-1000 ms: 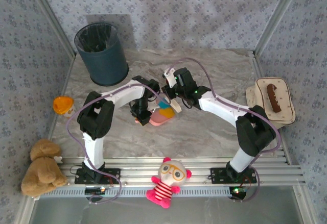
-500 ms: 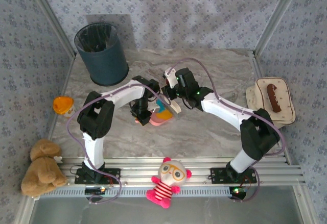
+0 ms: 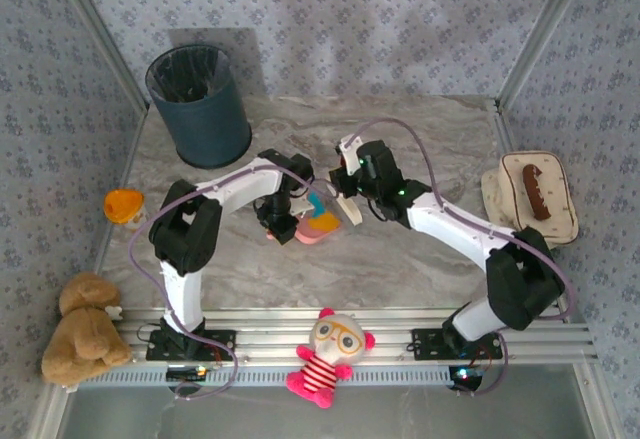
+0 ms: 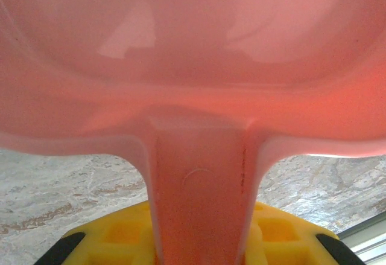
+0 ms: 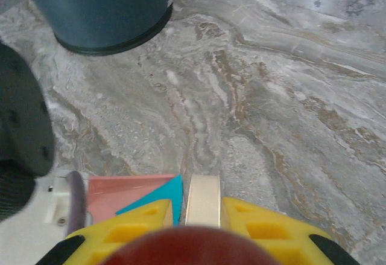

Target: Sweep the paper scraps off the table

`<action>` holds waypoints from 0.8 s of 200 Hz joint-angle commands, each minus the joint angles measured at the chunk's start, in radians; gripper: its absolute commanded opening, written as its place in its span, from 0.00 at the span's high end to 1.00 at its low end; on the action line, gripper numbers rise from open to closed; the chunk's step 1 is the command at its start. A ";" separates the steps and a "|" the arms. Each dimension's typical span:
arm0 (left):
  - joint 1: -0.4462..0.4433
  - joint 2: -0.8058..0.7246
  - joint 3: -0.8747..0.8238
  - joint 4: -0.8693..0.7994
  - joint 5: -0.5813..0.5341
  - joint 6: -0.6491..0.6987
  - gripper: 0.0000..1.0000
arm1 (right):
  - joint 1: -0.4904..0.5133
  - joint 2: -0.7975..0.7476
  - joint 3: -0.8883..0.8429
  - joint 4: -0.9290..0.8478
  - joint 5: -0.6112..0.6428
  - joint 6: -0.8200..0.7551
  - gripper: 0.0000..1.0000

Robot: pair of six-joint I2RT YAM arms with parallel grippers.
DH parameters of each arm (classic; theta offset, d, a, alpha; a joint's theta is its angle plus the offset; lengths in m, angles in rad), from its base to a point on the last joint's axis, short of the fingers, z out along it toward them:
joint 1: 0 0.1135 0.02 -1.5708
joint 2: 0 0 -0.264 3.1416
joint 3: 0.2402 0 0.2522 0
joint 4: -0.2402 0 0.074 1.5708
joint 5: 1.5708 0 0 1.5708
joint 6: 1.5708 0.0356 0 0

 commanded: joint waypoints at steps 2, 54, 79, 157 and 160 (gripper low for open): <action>0.009 -0.066 -0.015 0.023 -0.021 -0.006 1.00 | -0.045 -0.076 -0.052 0.088 0.028 0.094 1.00; 0.014 -0.111 -0.023 0.060 -0.045 -0.015 1.00 | -0.153 -0.177 -0.184 0.170 0.024 0.197 1.00; 0.017 -0.141 -0.028 0.086 -0.047 -0.021 1.00 | -0.189 -0.215 -0.220 0.165 0.037 0.214 1.00; 0.054 -0.316 -0.081 0.290 0.003 -0.070 1.00 | -0.244 -0.268 -0.278 0.164 0.038 0.231 1.00; 0.056 -0.328 -0.086 0.304 0.006 -0.077 1.00 | -0.246 -0.268 -0.278 0.164 0.039 0.231 1.00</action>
